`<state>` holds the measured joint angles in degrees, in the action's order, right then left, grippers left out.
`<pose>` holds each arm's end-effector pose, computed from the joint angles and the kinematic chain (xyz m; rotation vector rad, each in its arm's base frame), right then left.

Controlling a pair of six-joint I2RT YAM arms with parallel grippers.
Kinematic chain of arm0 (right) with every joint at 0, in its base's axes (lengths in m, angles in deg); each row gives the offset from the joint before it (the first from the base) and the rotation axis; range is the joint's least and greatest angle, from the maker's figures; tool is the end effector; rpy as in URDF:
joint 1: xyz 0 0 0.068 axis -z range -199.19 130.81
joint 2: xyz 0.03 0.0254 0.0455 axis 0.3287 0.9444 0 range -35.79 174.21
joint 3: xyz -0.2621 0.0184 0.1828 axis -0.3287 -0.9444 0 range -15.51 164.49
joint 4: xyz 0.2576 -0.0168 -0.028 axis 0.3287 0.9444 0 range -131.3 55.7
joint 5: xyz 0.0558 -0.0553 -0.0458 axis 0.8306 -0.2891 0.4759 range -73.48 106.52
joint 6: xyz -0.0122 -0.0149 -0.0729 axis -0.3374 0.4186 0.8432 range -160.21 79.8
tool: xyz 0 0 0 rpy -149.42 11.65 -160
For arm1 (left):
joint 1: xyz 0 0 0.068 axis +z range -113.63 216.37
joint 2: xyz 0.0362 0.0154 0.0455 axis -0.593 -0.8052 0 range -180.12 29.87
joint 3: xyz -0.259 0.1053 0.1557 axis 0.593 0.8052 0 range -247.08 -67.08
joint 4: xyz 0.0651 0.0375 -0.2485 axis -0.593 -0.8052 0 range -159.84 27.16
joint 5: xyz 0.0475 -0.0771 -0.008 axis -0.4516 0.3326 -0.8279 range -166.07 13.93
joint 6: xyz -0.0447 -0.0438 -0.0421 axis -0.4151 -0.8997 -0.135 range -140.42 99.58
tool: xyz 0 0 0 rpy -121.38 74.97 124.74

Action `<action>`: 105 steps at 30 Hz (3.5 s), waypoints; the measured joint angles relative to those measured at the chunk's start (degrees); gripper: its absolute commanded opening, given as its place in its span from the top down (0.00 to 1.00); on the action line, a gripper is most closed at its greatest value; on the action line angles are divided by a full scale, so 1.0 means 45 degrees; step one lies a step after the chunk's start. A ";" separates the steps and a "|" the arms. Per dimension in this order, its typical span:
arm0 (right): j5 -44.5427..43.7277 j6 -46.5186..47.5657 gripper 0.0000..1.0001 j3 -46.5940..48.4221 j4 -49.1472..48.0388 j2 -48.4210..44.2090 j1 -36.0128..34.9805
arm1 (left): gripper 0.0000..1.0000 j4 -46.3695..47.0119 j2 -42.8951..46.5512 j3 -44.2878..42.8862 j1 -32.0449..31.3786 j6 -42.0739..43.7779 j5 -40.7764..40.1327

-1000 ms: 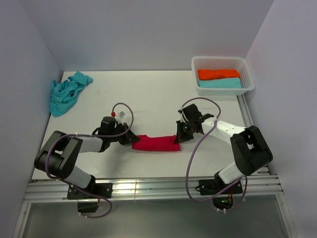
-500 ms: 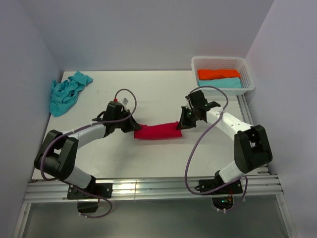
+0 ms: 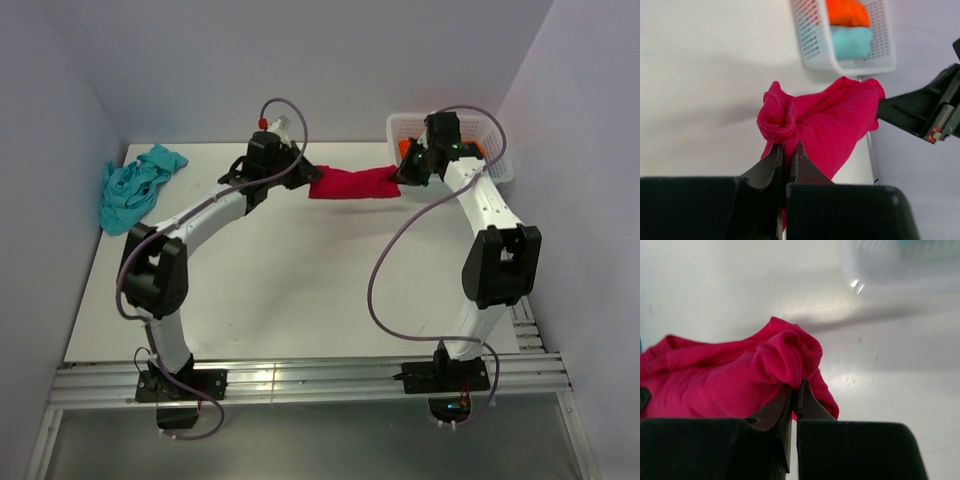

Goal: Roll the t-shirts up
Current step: Place the rolled tshirt into the container

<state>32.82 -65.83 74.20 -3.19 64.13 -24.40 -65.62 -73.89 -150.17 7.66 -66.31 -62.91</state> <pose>0.4102 0.0553 0.3365 0.3028 2.4355 0.5862 0.4032 -0.2374 0.3333 -0.1585 2.1257 -1.0401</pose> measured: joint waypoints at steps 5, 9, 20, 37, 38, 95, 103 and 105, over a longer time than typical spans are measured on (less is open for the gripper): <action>-0.0311 0.0044 1.00 0.2705 0.0170 0.2025 0.1064 | 1.00 0.1078 -0.2040 -0.1948 -0.0505 -0.0277 -0.0024; -0.0617 -0.0010 1.00 0.3701 -0.0262 0.3162 0.1617 | 1.00 0.1588 -0.3823 -0.3706 -0.0816 -0.0418 -0.0024; -0.0544 -0.0495 1.00 0.7548 -0.0685 0.7179 0.2579 | 1.00 0.1477 -0.8378 -1.0040 -0.1239 -0.0763 0.0272; 0.1195 -0.0636 1.00 0.2370 -0.1059 0.4799 0.1098 | 1.00 0.0772 -0.3915 -0.4279 -0.1214 0.0301 0.0311; 0.1175 -0.0602 1.00 0.2288 -0.0903 0.4537 0.0782 | 1.00 0.0704 -0.3245 -0.3667 -0.1180 0.0393 0.0238; -0.0112 0.1054 1.00 0.2234 0.1768 0.3604 0.3968 | 1.00 0.1107 -0.7917 -0.7174 -0.1676 -0.0121 0.1486; -0.0369 0.1452 1.00 0.3497 0.2691 0.4930 0.3963 | 1.00 0.1035 -0.7951 -0.7179 -0.1753 -0.0117 0.1098; -0.0544 0.1549 1.00 0.3497 0.2788 0.4993 0.3939 | 1.00 0.1025 -0.7951 -0.7184 -0.1763 -0.0112 0.1001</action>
<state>30.37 -58.86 89.94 9.35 86.60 -6.68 -61.01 -109.67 -182.49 -0.28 -66.81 -58.40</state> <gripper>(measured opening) 0.036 0.052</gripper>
